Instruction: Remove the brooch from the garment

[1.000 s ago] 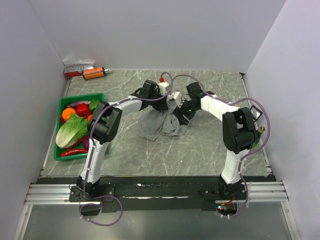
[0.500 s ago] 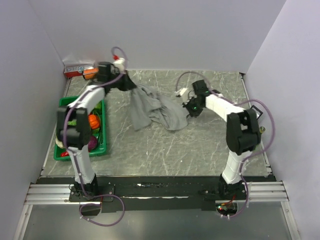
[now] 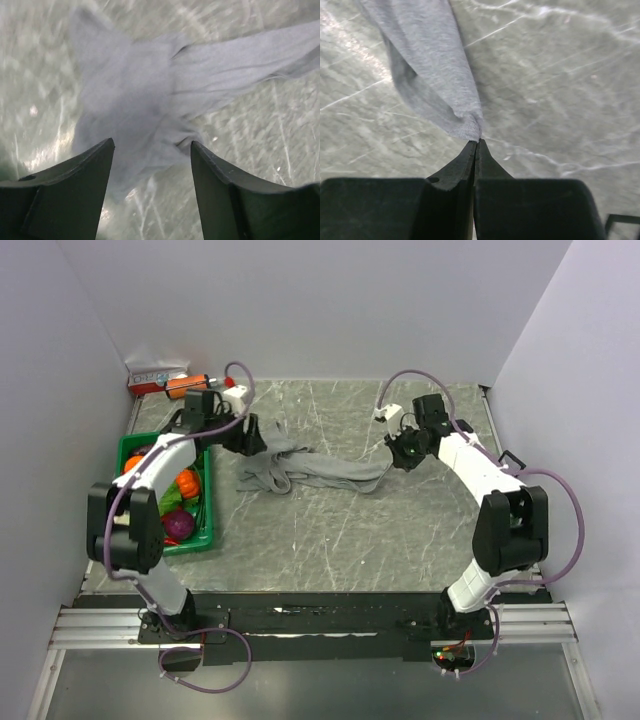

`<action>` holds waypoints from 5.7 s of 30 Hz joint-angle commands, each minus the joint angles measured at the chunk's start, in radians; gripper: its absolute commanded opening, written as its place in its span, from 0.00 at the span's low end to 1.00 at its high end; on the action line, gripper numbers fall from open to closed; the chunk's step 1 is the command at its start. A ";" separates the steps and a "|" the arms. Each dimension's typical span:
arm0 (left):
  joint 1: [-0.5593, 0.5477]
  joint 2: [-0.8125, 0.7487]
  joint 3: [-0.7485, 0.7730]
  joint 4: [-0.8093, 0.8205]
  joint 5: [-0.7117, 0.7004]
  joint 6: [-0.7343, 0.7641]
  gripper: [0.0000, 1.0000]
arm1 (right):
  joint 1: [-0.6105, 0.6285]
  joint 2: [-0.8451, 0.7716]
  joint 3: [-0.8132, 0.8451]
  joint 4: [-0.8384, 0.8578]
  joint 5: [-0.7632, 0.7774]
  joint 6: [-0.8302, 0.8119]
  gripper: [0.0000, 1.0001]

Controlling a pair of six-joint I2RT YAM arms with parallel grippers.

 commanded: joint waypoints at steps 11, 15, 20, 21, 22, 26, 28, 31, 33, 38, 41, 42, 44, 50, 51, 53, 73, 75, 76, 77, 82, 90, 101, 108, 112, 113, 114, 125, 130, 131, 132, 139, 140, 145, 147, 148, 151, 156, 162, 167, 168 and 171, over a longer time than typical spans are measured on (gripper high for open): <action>-0.334 -0.035 -0.147 -0.047 -0.191 0.474 0.52 | -0.003 0.127 0.167 -0.044 -0.100 0.091 0.00; -0.355 0.036 -0.124 0.010 -0.300 0.438 0.52 | -0.005 0.136 0.167 -0.047 -0.109 0.097 0.00; -0.377 0.119 -0.084 0.038 -0.363 0.397 0.52 | -0.003 0.125 0.138 -0.035 -0.123 0.112 0.00; -0.380 0.128 -0.081 0.038 -0.371 0.394 0.52 | -0.002 0.124 0.134 -0.033 -0.124 0.114 0.00; -0.383 0.137 -0.079 0.041 -0.377 0.389 0.51 | -0.003 0.122 0.129 -0.032 -0.123 0.115 0.00; -0.386 0.183 -0.075 0.082 -0.417 0.372 0.40 | -0.003 0.121 0.126 -0.025 -0.121 0.120 0.00; -0.386 0.194 -0.025 0.047 -0.392 0.363 0.15 | -0.003 0.124 0.138 -0.028 -0.120 0.121 0.00; -0.358 0.133 0.038 -0.010 -0.266 0.364 0.01 | -0.014 0.115 0.166 -0.028 -0.095 0.120 0.00; -0.311 0.042 0.072 -0.042 -0.184 0.375 0.01 | -0.049 0.110 0.198 -0.025 -0.095 0.115 0.00; -0.118 -0.047 0.319 -0.097 -0.038 0.323 0.01 | -0.146 0.174 0.463 -0.039 -0.110 0.141 0.00; 0.002 0.002 0.531 -0.175 0.003 0.303 0.01 | -0.202 0.219 0.641 -0.027 -0.110 0.172 0.00; 0.026 0.019 0.581 -0.192 0.032 0.297 0.01 | -0.210 0.230 0.713 -0.022 -0.107 0.177 0.00; 0.094 0.065 0.719 -0.217 0.060 0.277 0.01 | -0.229 0.253 0.782 -0.013 -0.109 0.195 0.00; 0.172 0.074 0.829 -0.153 0.122 0.246 0.01 | -0.253 0.270 0.954 0.051 -0.078 0.246 0.00; 0.172 0.056 0.768 -0.142 0.134 0.266 0.01 | -0.253 0.262 0.938 0.062 -0.071 0.246 0.00; 0.172 -0.010 0.691 -0.139 0.148 0.288 0.01 | -0.264 0.213 0.895 0.083 -0.055 0.236 0.00; 0.185 -0.454 -0.204 -0.247 0.048 0.345 0.66 | -0.295 -0.214 -0.075 -0.113 -0.144 0.051 0.00; 0.173 -0.339 -0.129 -0.191 0.025 0.210 0.66 | -0.289 -0.174 -0.038 -0.099 -0.161 0.087 0.00; 0.168 -0.290 -0.094 -0.180 0.005 0.169 0.66 | -0.285 -0.165 -0.023 -0.094 -0.164 0.092 0.00; 0.165 -0.241 -0.023 -0.180 -0.010 0.101 0.66 | -0.276 -0.157 -0.002 -0.082 -0.167 0.095 0.00; 0.148 0.065 0.167 -0.220 -0.214 -0.060 0.64 | -0.269 -0.099 0.057 -0.068 -0.167 0.120 0.00; 0.073 0.244 0.281 -0.180 -0.384 -0.034 0.62 | -0.267 -0.074 0.083 -0.064 -0.189 0.152 0.00; 0.045 0.406 0.388 -0.294 -0.532 -0.016 0.55 | -0.265 -0.080 0.098 -0.071 -0.178 0.144 0.00; 0.031 0.418 0.389 -0.344 -0.535 -0.016 0.47 | -0.267 -0.079 0.084 -0.056 -0.169 0.152 0.00; 0.028 0.453 0.411 -0.382 -0.469 -0.007 0.35 | -0.265 -0.068 0.094 -0.047 -0.169 0.160 0.00; 0.028 0.470 0.422 -0.395 -0.454 -0.011 0.34 | -0.265 -0.062 0.097 -0.047 -0.166 0.161 0.00; 0.028 0.478 0.431 -0.407 -0.447 -0.016 0.33 | -0.265 -0.057 0.100 -0.048 -0.167 0.161 0.00; 0.048 0.362 0.499 -0.420 -0.254 0.028 0.01 | -0.273 -0.028 0.152 -0.032 -0.149 0.181 0.00; 0.086 0.188 0.536 -0.246 -0.165 0.039 0.01 | -0.291 -0.004 0.274 -0.030 -0.152 0.213 0.00; 0.102 0.150 0.552 -0.223 -0.159 0.041 0.01 | -0.296 0.004 0.299 -0.025 -0.150 0.226 0.00; 0.110 0.134 0.574 -0.191 -0.139 0.044 0.01 | -0.307 0.009 0.349 -0.015 -0.150 0.241 0.00; 0.172 0.059 0.786 -0.076 -0.069 0.065 0.01 | -0.338 0.053 0.592 0.030 -0.144 0.379 0.00; 0.179 0.035 0.792 -0.055 -0.069 0.067 0.01 | -0.341 0.061 0.620 0.036 -0.147 0.390 0.00; 0.191 -0.047 0.789 0.061 -0.073 0.082 0.01 | -0.373 0.079 0.764 0.089 -0.132 0.474 0.00; 0.199 -0.067 0.774 0.071 -0.058 0.081 0.01 | -0.380 0.078 0.779 0.099 -0.120 0.491 0.00; 0.200 -0.083 0.761 0.068 -0.049 0.084 0.01 | -0.385 0.070 0.776 0.102 -0.118 0.490 0.00; 0.202 -0.136 0.682 0.018 0.002 0.117 0.01 | -0.387 0.034 0.697 0.091 -0.120 0.459 0.00; 0.202 -0.258 0.435 -0.060 0.011 0.208 0.01 | -0.399 -0.081 0.401 0.074 -0.123 0.364 0.00; 0.202 -0.367 0.306 -0.049 -0.052 0.251 0.01 | -0.404 -0.227 0.221 0.112 -0.123 0.322 0.00; 0.200 -0.312 0.339 0.022 -0.091 0.217 0.01 | -0.405 -0.200 0.319 0.186 -0.123 0.382 0.00; 0.200 -0.289 0.383 0.025 -0.093 0.199 0.01 | -0.405 -0.179 0.348 0.188 -0.120 0.402 0.00; 0.200 -0.185 0.457 0.081 -0.101 0.185 0.01 | -0.402 -0.094 0.437 0.224 -0.107 0.436 0.00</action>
